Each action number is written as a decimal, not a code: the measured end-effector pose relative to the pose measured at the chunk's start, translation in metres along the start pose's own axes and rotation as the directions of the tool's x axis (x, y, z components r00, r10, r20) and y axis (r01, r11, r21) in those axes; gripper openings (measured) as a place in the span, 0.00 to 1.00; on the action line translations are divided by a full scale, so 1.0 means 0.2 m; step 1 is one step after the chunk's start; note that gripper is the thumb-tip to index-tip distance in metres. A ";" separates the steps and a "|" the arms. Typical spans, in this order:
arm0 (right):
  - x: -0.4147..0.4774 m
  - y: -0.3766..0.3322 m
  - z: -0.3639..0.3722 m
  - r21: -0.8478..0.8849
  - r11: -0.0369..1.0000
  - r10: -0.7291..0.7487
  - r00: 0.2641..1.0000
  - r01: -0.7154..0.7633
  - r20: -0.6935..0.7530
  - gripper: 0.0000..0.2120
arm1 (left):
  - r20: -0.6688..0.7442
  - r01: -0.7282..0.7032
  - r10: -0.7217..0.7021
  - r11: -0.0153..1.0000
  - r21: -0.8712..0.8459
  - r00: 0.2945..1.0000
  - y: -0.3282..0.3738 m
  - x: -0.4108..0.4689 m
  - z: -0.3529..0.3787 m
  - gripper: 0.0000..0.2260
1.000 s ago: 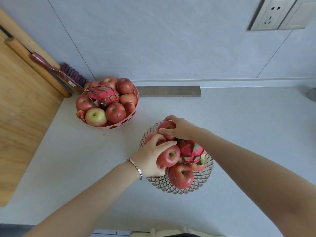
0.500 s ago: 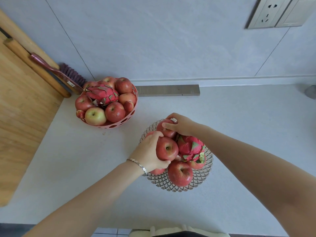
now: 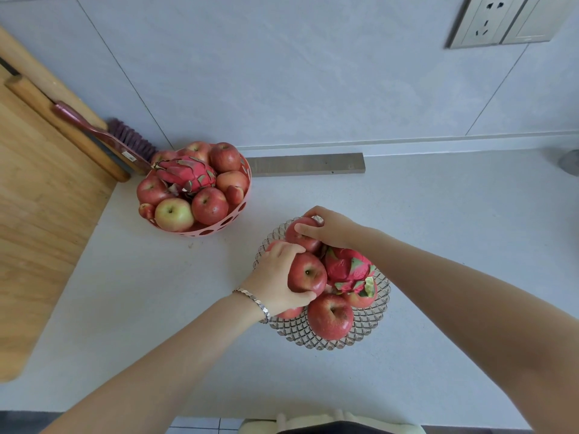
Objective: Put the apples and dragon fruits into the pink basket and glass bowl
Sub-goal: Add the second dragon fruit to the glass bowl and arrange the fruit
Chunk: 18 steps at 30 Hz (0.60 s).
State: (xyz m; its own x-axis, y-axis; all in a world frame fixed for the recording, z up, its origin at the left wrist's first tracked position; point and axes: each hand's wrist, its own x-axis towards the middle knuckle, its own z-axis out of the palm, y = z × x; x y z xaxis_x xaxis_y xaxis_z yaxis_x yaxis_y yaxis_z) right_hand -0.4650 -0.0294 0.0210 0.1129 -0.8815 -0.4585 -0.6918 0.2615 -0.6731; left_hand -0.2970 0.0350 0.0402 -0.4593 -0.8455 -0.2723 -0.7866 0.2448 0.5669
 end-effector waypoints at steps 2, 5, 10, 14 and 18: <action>-0.01 0.00 -0.01 -0.060 0.998 0.000 1.000 0.000 0.014 0.25 | 0.013 -0.001 0.002 0.999 -0.044 1.000 -0.01 -0.01 -0.01 0.33; -0.06 0.00 -0.07 -0.071 0.997 -0.027 0.998 0.023 -0.055 0.29 | -0.097 -0.005 -0.006 0.994 -0.106 0.995 -0.03 -0.04 -0.03 0.35; -0.26 0.16 -0.20 0.077 0.996 0.066 0.935 -0.041 -0.349 0.26 | -0.109 0.416 -0.531 0.761 -0.498 0.840 -0.13 -0.08 0.02 0.40; -0.39 0.36 -0.11 0.323 0.816 0.522 0.851 -0.480 -0.054 0.37 | 0.523 0.676 -0.653 -0.021 -0.736 0.549 -0.13 -0.09 0.08 0.37; -0.44 0.39 0.01 0.638 0.490 0.542 0.781 -0.594 0.311 0.39 | 0.666 0.668 -0.570 -0.255 -0.699 0.481 -0.11 -0.03 0.09 0.39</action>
State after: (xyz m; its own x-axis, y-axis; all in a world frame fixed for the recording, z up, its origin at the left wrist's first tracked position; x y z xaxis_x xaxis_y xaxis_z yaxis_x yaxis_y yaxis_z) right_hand -0.5270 0.0695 0.0087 -0.0649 -0.4239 -0.9034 0.0492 0.9028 -0.4271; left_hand -0.2844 0.0442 0.0158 -0.0473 -0.2295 -0.9722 0.1819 -0.9589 0.2176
